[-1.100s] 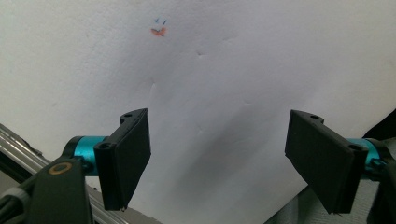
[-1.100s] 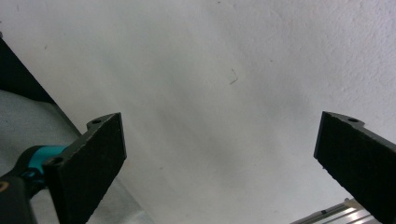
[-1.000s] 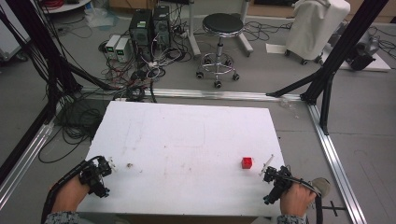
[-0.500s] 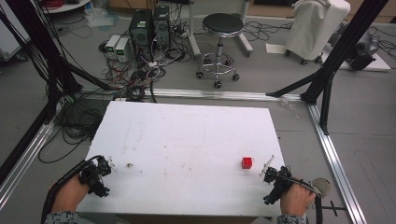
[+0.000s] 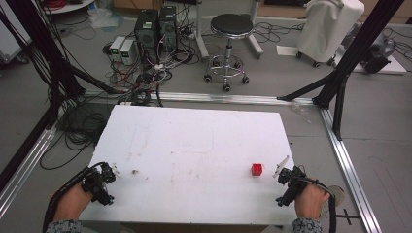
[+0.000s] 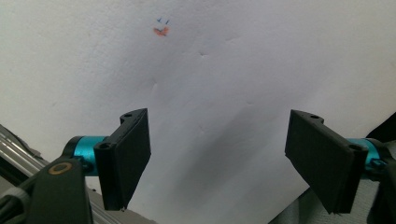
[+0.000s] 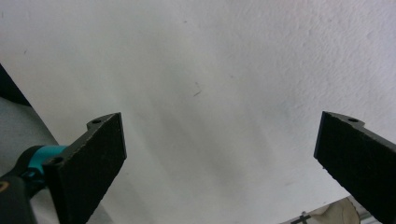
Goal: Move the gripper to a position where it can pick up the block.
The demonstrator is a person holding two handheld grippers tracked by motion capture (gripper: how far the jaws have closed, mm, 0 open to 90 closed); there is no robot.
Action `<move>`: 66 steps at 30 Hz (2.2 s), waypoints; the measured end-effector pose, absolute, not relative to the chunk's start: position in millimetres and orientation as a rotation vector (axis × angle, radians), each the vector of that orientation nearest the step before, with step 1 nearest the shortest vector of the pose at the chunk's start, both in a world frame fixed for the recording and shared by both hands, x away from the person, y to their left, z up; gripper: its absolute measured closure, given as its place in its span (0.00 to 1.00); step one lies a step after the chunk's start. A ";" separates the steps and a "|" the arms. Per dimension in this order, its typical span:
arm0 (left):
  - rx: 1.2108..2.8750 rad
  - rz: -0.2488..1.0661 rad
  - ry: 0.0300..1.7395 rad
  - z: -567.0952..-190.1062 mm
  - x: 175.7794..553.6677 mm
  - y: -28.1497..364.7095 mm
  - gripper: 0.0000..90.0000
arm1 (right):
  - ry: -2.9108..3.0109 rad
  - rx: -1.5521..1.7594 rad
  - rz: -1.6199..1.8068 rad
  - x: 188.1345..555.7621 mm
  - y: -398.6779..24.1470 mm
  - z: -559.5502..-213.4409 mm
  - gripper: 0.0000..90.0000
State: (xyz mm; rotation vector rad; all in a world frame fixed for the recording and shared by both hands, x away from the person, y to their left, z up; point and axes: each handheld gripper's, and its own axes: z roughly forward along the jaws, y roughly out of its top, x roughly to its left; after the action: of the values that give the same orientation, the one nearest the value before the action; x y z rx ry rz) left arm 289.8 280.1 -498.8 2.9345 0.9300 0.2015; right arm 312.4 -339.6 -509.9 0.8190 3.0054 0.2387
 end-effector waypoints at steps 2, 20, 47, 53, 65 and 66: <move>2.936 0.208 0.930 -499.6 289.9 279.9 0.25 | 3.009 0.787 0.265 315.3 -340.9 -508.4 0.02; 2.922 0.201 0.941 -500.7 289.8 283.3 0.25 | 3.018 0.443 0.196 352.1 -327.3 -479.3 0.02; 2.907 0.184 0.965 -503.7 290.0 286.4 0.25 | 3.068 0.019 0.124 393.0 -286.3 -456.3 0.02; 2.901 0.194 0.971 -503.1 289.7 288.0 0.25 | 3.069 -0.015 0.116 400.8 -272.8 -460.3 0.02; 2.890 0.193 0.979 -503.0 288.9 289.7 0.25 | 3.098 -0.055 0.070 405.3 -255.7 -481.3 0.02; 2.888 0.195 0.982 -502.9 288.8 290.0 0.25 | 3.099 -0.052 0.074 405.1 -255.6 -483.0 0.01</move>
State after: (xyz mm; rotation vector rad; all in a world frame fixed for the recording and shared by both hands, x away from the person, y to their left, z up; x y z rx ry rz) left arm 288.8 290.0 -502.9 2.8882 0.9817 0.1952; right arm 405.1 -255.6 -483.0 -0.0523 3.0989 0.0741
